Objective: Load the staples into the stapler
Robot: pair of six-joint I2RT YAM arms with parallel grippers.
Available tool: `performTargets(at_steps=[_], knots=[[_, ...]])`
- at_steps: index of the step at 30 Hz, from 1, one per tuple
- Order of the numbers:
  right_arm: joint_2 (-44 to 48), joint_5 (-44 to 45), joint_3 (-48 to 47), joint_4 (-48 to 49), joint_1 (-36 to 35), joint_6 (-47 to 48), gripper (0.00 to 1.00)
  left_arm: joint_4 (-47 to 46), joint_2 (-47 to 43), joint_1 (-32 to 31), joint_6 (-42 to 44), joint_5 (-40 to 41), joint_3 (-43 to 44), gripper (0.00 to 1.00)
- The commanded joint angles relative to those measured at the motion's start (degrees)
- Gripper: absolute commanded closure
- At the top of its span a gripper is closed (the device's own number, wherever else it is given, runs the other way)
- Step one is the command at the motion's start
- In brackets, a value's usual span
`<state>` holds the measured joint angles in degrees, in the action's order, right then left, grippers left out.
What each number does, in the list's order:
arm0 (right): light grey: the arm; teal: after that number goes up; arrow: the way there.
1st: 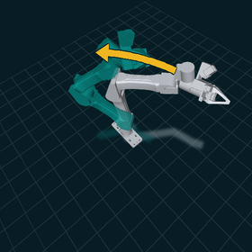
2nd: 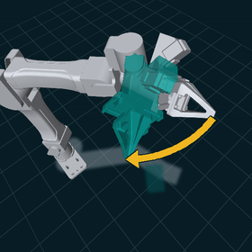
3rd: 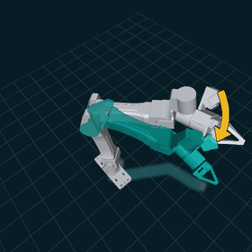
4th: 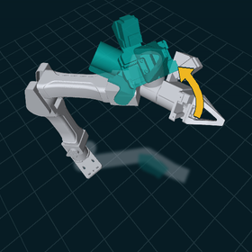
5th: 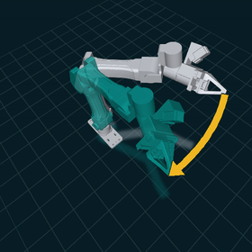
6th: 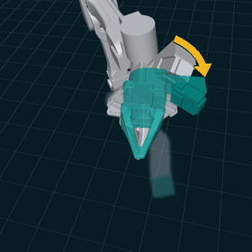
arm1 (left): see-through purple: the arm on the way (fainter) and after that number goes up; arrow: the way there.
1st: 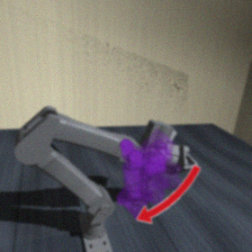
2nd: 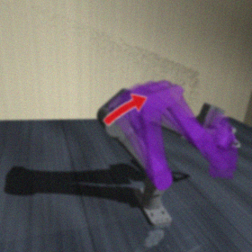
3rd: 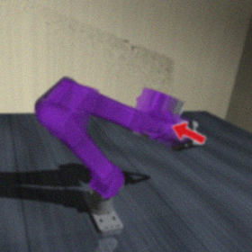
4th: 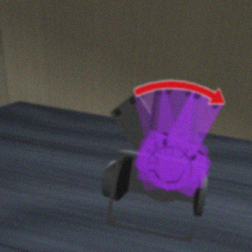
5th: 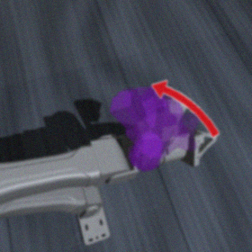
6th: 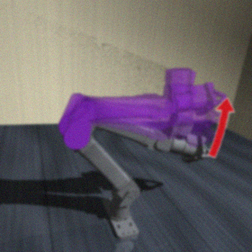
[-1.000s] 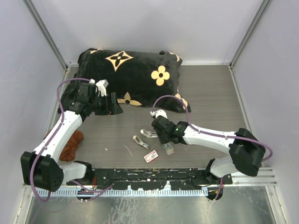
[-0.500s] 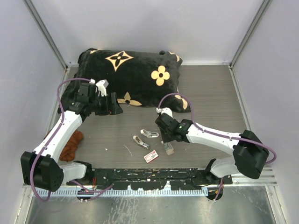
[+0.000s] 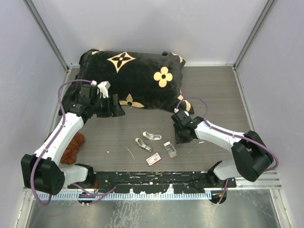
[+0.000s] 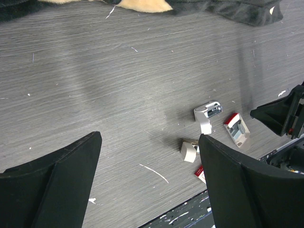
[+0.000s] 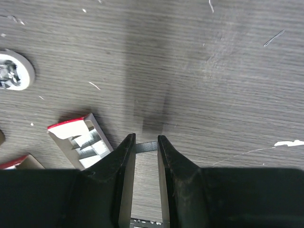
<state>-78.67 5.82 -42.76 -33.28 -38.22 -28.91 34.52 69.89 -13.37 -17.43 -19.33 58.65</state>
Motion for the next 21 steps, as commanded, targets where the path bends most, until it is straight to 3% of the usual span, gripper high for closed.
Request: performTargets(at_steps=[1, 11, 21], knots=[[-2.23, -3.24, 0.05, -0.39, 1.14, 1.19, 0.78, -1.30, -1.22, 0.32, -0.06, -1.18, 1.07, 0.14], [-5.56, -0.78, 0.50, 2.62, 1.24, 0.41, 0.75, -1.28, -1.42, 0.32, -0.15, -1.29, 1.06, 0.14], [-2.86, 1.70, -1.45, 2.52, 1.31, 1.16, 0.50, -1.39, -1.33, 0.33, -0.17, -1.46, 0.95, 0.14]])
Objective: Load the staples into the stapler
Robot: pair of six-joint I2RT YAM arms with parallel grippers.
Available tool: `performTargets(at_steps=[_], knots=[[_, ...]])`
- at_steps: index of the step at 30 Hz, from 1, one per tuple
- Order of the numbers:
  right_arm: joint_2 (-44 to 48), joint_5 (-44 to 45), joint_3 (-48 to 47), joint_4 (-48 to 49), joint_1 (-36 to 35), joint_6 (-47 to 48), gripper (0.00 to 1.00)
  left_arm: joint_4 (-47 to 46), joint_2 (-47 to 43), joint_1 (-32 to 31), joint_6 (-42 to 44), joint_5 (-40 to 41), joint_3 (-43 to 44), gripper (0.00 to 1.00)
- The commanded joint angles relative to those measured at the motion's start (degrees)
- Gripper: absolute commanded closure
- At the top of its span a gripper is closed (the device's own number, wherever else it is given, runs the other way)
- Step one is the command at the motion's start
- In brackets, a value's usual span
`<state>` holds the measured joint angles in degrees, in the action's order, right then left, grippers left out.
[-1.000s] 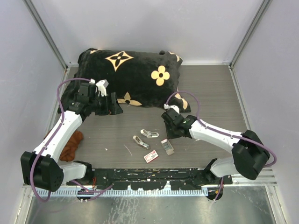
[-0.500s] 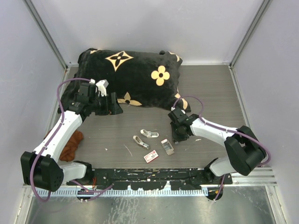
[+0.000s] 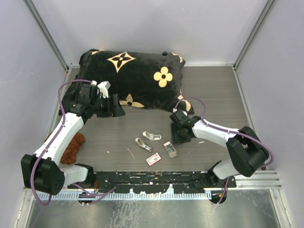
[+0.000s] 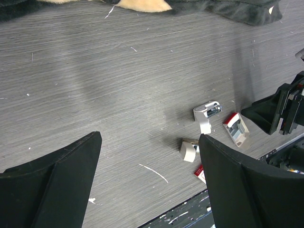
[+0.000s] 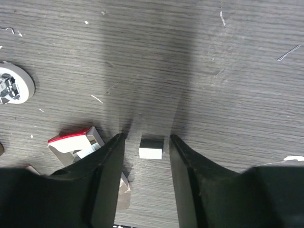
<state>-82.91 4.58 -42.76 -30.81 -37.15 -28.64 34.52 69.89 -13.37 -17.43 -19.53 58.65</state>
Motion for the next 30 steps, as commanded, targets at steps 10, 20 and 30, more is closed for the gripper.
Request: performTargets(at_steps=[10, 20, 30], knots=[[7.19, -1.35, 1.20, -0.03, 0.88, -1.33, 0.46, -1.34, -1.16, 0.33, -0.18, -1.18, 0.94, 0.14], [5.93, -2.47, 3.45, 2.37, 0.91, -2.90, 0.51, -1.42, -1.07, 0.27, -0.32, -1.50, 0.94, 0.14], [4.76, -5.55, 4.59, 4.10, 0.87, -3.19, 0.52, -1.56, -1.15, 0.27, -0.42, -1.55, 0.94, 0.14]])
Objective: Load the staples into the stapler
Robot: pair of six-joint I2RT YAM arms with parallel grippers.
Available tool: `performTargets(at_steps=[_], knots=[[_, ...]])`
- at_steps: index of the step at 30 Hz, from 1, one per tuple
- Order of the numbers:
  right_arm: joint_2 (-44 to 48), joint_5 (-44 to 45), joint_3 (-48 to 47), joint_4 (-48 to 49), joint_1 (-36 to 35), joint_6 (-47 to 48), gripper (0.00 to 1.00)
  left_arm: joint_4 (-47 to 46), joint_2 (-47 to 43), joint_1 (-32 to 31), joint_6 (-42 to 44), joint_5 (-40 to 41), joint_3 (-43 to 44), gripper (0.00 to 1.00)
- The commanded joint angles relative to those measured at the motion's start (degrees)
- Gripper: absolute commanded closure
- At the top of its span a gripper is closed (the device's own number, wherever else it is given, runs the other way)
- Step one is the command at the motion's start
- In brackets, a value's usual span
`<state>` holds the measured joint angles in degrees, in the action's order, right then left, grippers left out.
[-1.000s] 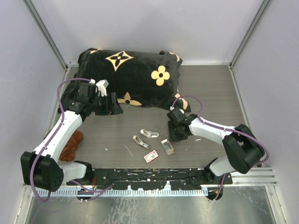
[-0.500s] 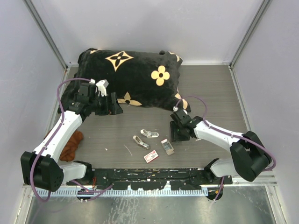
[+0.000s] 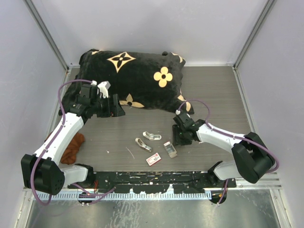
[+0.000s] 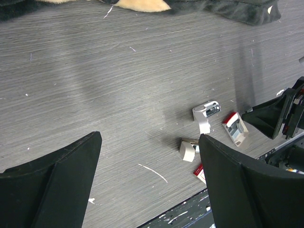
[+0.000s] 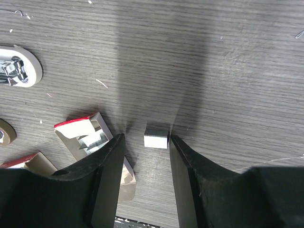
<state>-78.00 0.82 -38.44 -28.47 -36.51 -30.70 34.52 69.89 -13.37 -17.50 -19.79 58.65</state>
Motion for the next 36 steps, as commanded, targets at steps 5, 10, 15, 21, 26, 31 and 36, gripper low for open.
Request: performTargets(at_steps=[5, 10, 15, 21, 26, 31, 36], knots=[[1.14, -5.37, 1.39, 3.84, 0.14, -0.58, 0.53, -1.56, -1.15, 0.36, -0.42, -1.14, 0.91, 0.14], [1.83, -8.60, 2.02, 3.77, -0.06, -0.13, 0.55, -1.48, -1.05, 0.33, -0.35, -1.13, 0.94, 0.14], [6.51, -5.58, 1.84, 1.42, -0.40, 2.22, 0.55, -1.46, -0.98, 0.33, -0.26, -0.98, 0.94, 0.15], [12.26, -1.58, 1.65, 1.70, -0.40, 8.64, 0.55, -1.48, -0.89, 0.35, -0.26, -1.01, 0.94, 0.14], [9.71, -0.09, 0.09, 4.14, -0.43, 9.19, 0.53, -1.43, -0.67, 0.30, -0.28, -1.08, 0.94, 0.14], [4.87, -1.04, -0.81, 8.43, -0.37, 10.34, 0.51, -1.39, -0.89, 0.29, -0.26, -0.87, 0.93, 0.14], [2.48, -4.07, 0.37, 11.03, -0.37, 9.72, 0.49, -1.34, -1.05, 0.27, -0.17, -0.84, 0.94, 0.14]])
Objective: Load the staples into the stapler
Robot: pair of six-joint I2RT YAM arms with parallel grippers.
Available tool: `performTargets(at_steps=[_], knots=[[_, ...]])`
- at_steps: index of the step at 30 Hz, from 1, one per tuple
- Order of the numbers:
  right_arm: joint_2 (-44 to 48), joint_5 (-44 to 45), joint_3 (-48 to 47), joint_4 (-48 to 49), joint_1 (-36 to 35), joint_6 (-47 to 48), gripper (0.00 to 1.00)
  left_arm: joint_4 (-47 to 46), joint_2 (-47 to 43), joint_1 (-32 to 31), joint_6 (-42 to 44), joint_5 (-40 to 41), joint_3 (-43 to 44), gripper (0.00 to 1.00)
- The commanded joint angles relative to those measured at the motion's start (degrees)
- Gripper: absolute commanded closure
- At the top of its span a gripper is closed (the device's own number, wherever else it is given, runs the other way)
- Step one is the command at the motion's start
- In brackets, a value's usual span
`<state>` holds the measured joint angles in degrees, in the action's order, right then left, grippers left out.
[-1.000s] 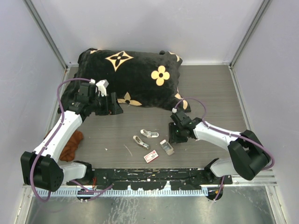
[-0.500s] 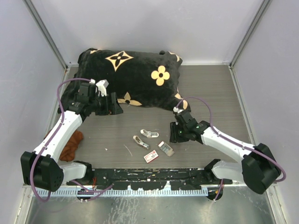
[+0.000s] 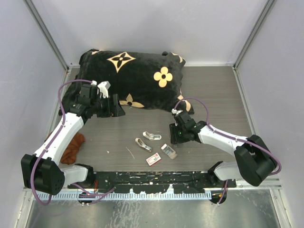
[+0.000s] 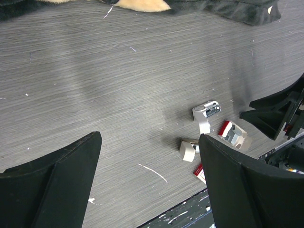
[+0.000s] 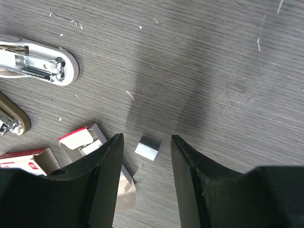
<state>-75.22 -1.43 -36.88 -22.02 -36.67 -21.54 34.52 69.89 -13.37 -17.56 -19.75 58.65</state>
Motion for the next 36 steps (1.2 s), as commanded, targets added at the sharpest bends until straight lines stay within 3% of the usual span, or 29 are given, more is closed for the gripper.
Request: performTargets(at_steps=[1, 16, 28, 36], knots=[[-0.37, -2.55, -0.79, 4.61, -0.25, 0.54, 0.49, -1.31, -1.07, 0.29, -0.11, -0.83, 0.94, 0.14], [1.71, -8.27, 4.13, 1.59, -0.60, -2.91, 0.53, -1.39, -1.16, 0.33, -0.19, -1.02, 0.94, 0.14], [2.87, 6.72, 4.16, -1.09, -7.41, -8.90, 0.62, -1.43, -1.14, 0.30, -0.37, -1.22, 0.85, 0.15], [1.08, 11.60, 2.62, -1.75, -10.21, -9.67, 0.67, -1.52, -1.16, 0.34, -0.37, -1.28, 0.85, 0.15]])
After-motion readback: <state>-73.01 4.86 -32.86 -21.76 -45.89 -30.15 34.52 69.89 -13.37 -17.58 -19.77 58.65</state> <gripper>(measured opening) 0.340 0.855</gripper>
